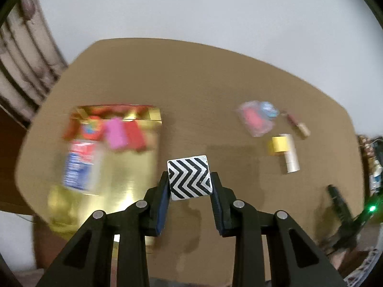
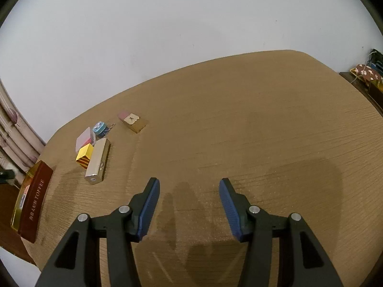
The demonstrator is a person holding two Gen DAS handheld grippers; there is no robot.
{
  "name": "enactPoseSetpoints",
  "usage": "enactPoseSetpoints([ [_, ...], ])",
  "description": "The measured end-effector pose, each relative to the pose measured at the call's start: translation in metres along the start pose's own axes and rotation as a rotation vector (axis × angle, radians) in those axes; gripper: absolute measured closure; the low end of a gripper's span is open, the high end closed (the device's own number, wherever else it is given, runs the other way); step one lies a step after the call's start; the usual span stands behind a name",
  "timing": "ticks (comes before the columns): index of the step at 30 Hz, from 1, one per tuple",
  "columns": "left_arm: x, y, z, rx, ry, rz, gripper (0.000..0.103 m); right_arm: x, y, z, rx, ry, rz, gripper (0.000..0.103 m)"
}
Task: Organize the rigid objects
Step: 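Carry the zigzag cube into the tin and open the left gripper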
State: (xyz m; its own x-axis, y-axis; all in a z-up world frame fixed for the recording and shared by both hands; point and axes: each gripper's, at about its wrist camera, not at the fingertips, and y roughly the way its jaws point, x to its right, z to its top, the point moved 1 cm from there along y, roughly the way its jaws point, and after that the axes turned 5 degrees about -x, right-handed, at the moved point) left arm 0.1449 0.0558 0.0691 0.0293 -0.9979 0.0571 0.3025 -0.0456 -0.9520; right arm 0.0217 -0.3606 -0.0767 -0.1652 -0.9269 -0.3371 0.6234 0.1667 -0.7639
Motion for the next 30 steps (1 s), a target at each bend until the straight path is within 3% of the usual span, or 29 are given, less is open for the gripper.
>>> enactPoseSetpoints([
  [6, -0.061, 0.027, 0.011, -0.077, 0.013, 0.079, 0.075, -0.003, 0.006, 0.001, -0.010, 0.001, -0.014, 0.050],
  [11, -0.068, 0.065, 0.005, -0.109, 0.045, 0.092, 0.075, -0.003, 0.009, 0.002, -0.016, -0.001, -0.020, 0.050],
  [21, -0.080, 0.098, 0.006, -0.095, 0.063, 0.125, 0.074, -0.006, 0.013, 0.002, -0.020, -0.010, -0.032, 0.050],
  [24, -0.080, 0.098, 0.005, -0.064, 0.087, 0.179, 0.066, -0.006, 0.014, 0.002, -0.021, -0.012, -0.035, 0.050],
  [25, -0.079, 0.098, 0.005, -0.068, 0.099, 0.178, 0.056, -0.006, 0.014, 0.002, -0.021, -0.013, -0.036, 0.050],
  [30, -0.074, 0.070, -0.005, 0.013, 0.112, 0.204, 0.051, -0.006, 0.015, 0.003, -0.023, -0.016, -0.035, 0.050],
])
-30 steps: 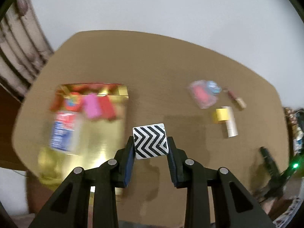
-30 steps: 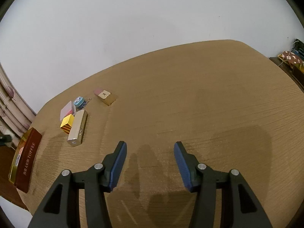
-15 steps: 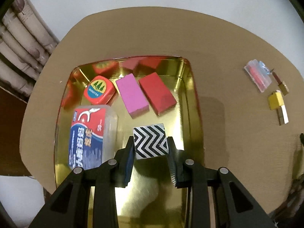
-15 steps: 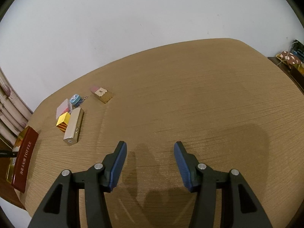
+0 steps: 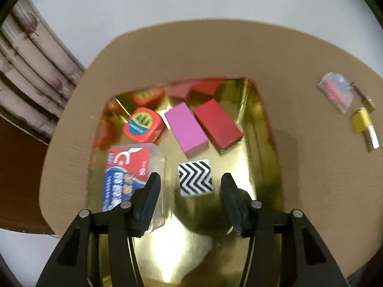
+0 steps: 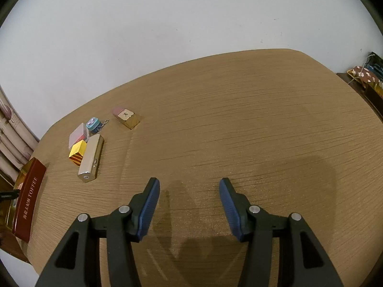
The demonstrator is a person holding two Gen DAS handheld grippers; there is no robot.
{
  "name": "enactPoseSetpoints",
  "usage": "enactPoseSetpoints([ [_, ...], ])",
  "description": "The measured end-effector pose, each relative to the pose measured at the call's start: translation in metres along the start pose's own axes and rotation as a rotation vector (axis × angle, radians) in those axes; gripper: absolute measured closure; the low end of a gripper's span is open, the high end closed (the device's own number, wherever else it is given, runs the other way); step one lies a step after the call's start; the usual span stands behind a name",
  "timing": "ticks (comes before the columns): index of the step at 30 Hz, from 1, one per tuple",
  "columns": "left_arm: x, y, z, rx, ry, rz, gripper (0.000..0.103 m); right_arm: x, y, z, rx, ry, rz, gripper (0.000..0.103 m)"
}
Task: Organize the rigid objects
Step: 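Carry the zigzag cube into the tin and open the left gripper, then grasp the silver power bank with the right gripper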
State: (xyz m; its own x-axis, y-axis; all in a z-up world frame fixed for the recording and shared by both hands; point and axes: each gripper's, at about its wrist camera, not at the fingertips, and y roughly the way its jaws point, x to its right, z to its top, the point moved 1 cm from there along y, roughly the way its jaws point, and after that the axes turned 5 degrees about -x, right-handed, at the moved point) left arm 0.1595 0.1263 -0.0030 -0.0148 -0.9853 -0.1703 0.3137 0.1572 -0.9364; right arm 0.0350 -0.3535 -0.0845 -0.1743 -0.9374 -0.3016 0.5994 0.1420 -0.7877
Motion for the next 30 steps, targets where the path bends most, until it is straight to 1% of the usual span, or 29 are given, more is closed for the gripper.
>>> enactPoseSetpoints([
  [3, 0.004, -0.041, -0.016, 0.115, -0.015, 0.010, 0.041, -0.001, 0.001, 0.000, -0.005, -0.006, -0.006, 0.050],
  [5, 0.008, -0.071, -0.036, 0.183, -0.027, -0.006, 0.021, -0.006, 0.001, 0.002, -0.015, -0.035, -0.012, 0.050],
  [6, 0.010, -0.080, -0.046, 0.206, -0.034, -0.024, 0.019, -0.011, 0.000, 0.002, -0.021, -0.055, 0.000, 0.050],
  [7, 0.014, -0.092, -0.061, 0.235, -0.043, -0.058, 0.018, -0.022, 0.000, 0.005, -0.042, -0.091, 0.029, 0.050],
  [9, 0.020, -0.103, -0.084, 0.251, -0.044, -0.111, 0.016, -0.045, 0.001, 0.009, -0.085, -0.159, 0.066, 0.050],
  [11, 0.031, -0.108, -0.105, 0.234, -0.060, -0.157, 0.015, -0.079, 0.005, 0.014, -0.127, -0.253, 0.088, 0.050],
  [12, 0.034, -0.106, -0.117, 0.213, -0.071, -0.186, 0.015, -0.097, 0.008, 0.016, -0.148, -0.296, 0.100, 0.050],
  [15, 0.045, -0.096, -0.138, 0.145, -0.091, -0.245, 0.015, -0.134, 0.027, 0.024, -0.207, -0.370, 0.120, 0.050],
  [17, 0.045, -0.087, -0.149, 0.099, -0.113, -0.279, 0.015, -0.148, 0.040, 0.028, -0.232, -0.391, 0.099, 0.050],
  [21, 0.038, -0.077, -0.162, 0.067, -0.168, -0.320, 0.015, -0.161, 0.064, 0.038, -0.281, -0.386, 0.077, 0.050],
  [24, 0.034, -0.067, -0.166, 0.033, -0.186, -0.341, 0.015, -0.165, 0.081, 0.042, -0.317, -0.392, 0.029, 0.050],
  [25, 0.033, -0.066, -0.169, 0.028, -0.188, -0.341, 0.015, -0.166, 0.083, 0.042, -0.313, -0.401, 0.019, 0.051],
  [26, 0.033, -0.064, -0.169, 0.022, -0.189, -0.341, 0.015, -0.168, 0.084, 0.044, -0.312, -0.417, -0.001, 0.058],
  [28, 0.032, -0.061, -0.170, 0.015, -0.197, -0.339, 0.015, -0.171, 0.088, 0.046, -0.329, -0.433, -0.023, 0.065],
  [29, 0.032, -0.060, -0.171, 0.011, -0.198, -0.344, 0.015, -0.172, 0.089, 0.047, -0.334, -0.442, -0.035, 0.072],
  [30, 0.033, -0.059, -0.171, 0.003, -0.198, -0.348, 0.015, -0.173, 0.089, 0.048, -0.340, -0.451, -0.045, 0.073],
])
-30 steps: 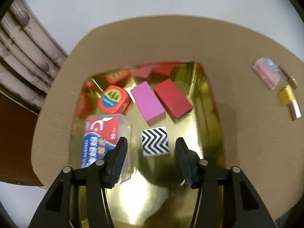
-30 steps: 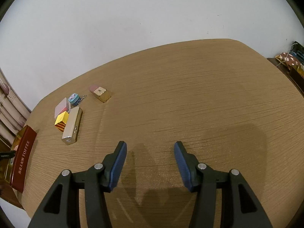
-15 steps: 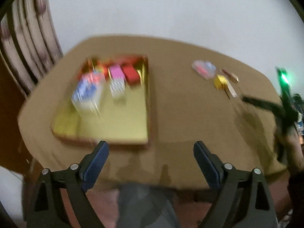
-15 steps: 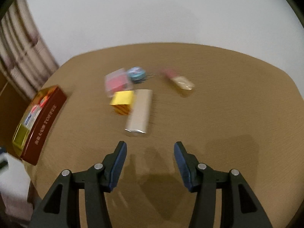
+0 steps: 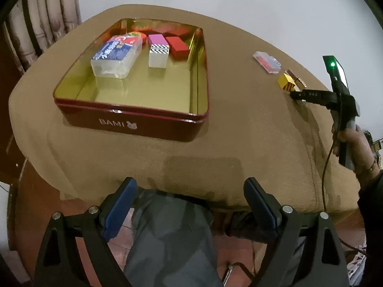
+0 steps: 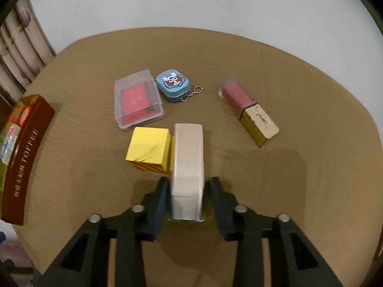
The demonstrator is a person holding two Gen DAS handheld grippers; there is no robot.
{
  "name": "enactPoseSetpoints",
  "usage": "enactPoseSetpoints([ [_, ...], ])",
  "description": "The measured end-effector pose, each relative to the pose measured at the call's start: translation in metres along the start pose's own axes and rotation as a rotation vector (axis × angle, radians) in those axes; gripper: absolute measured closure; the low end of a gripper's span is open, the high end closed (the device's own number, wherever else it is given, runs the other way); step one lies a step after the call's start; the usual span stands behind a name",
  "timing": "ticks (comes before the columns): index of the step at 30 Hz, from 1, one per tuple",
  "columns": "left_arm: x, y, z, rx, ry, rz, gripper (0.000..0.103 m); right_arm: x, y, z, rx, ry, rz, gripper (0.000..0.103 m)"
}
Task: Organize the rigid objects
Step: 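Grasp the silver power bank with the right gripper, then lower the power bank into the tin and open the right gripper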
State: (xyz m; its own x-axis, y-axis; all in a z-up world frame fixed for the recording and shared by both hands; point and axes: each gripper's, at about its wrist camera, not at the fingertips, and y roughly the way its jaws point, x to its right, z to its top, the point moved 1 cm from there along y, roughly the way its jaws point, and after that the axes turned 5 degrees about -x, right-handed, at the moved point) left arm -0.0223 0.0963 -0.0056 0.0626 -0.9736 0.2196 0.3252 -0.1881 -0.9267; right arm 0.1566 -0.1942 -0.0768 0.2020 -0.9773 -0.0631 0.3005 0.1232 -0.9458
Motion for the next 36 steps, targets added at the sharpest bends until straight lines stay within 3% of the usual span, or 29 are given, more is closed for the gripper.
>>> enactPoseSetpoints([
  [6, -0.005, -0.004, -0.007, 0.003, -0.005, 0.010, 0.015, 0.014, -0.007, -0.012, -0.030, 0.015, 0.028, 0.073],
  [10, -0.010, -0.010, -0.020, 0.028, -0.001, 0.044, 0.015, 0.044, -0.025, -0.037, -0.040, 0.141, 0.170, 0.073],
  [13, -0.015, -0.011, -0.028, 0.021, -0.004, 0.055, 0.015, 0.045, -0.047, -0.051, -0.030, 0.195, 0.278, 0.073],
  [16, -0.021, -0.008, -0.033, -0.004, -0.019, 0.051, 0.015, 0.020, -0.077, -0.050, -0.007, 0.193, 0.394, 0.073],
  [23, -0.041, -0.025, -0.039, 0.040, -0.082, 0.019, 0.015, -0.109, -0.111, -0.010, -0.035, 0.089, 0.639, 0.073],
  [28, -0.050, -0.036, -0.045, 0.067, -0.082, 0.031, 0.015, -0.172, -0.090, 0.018, -0.089, 0.073, 0.658, 0.073],
  [36, -0.058, -0.038, -0.049, 0.067, -0.082, 0.000, 0.015, -0.227, -0.044, 0.035, -0.152, 0.144, 0.533, 0.073],
])
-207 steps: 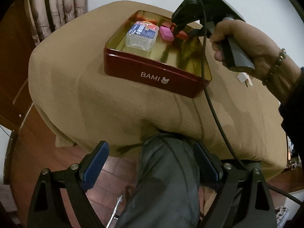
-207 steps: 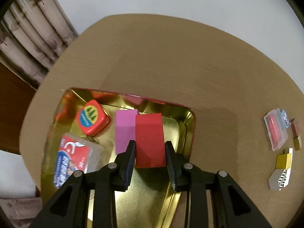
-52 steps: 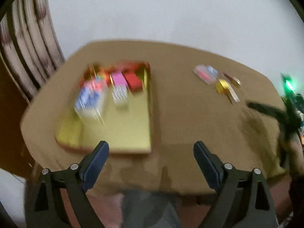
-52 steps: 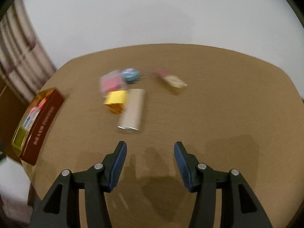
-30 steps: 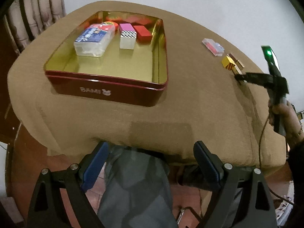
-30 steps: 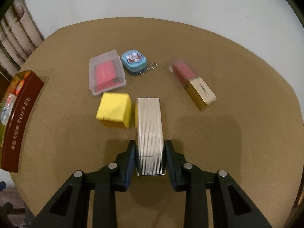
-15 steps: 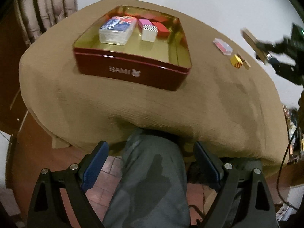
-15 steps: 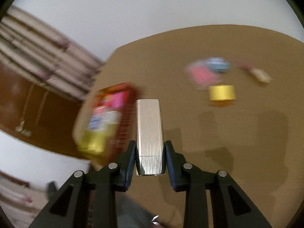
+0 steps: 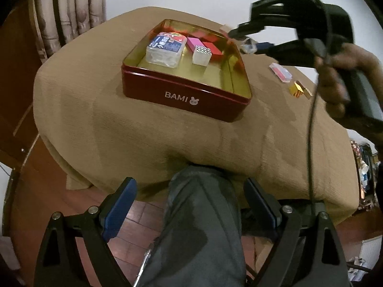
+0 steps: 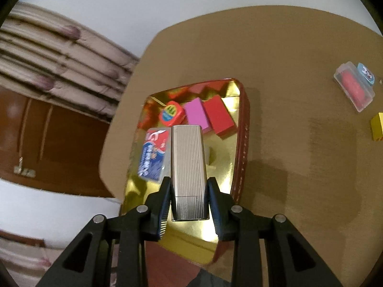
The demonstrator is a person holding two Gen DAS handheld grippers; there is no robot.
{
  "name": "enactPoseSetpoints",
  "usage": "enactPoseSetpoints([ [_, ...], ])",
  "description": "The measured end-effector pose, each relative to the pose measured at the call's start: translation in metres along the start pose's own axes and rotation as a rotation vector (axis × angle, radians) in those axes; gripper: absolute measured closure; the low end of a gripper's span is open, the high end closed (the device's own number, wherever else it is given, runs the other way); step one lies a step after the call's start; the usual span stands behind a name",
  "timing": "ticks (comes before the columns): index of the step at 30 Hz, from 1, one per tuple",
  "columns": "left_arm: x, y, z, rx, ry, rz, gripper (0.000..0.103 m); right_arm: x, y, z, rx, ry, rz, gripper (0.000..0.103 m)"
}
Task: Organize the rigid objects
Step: 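Lower the power bank into the tin and open the right gripper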
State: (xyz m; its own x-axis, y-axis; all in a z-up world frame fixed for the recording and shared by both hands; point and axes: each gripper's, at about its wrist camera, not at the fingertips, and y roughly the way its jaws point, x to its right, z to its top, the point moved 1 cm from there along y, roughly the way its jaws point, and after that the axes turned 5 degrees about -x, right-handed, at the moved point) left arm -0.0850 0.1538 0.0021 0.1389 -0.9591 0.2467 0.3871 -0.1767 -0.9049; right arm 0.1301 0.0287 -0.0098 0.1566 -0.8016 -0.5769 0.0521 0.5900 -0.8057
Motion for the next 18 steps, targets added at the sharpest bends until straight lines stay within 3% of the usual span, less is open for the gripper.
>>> enactPoseSetpoints([
  [11, -0.011, 0.005, 0.003, -0.043, -0.040, -0.057, 0.015, -0.011, 0.029, 0.002, 0.010, 0.017, -0.178, 0.073],
  [18, -0.015, 0.005, 0.003, -0.041, -0.065, -0.068, 0.015, -0.011, 0.040, 0.002, 0.013, 0.017, -0.220, 0.070],
])
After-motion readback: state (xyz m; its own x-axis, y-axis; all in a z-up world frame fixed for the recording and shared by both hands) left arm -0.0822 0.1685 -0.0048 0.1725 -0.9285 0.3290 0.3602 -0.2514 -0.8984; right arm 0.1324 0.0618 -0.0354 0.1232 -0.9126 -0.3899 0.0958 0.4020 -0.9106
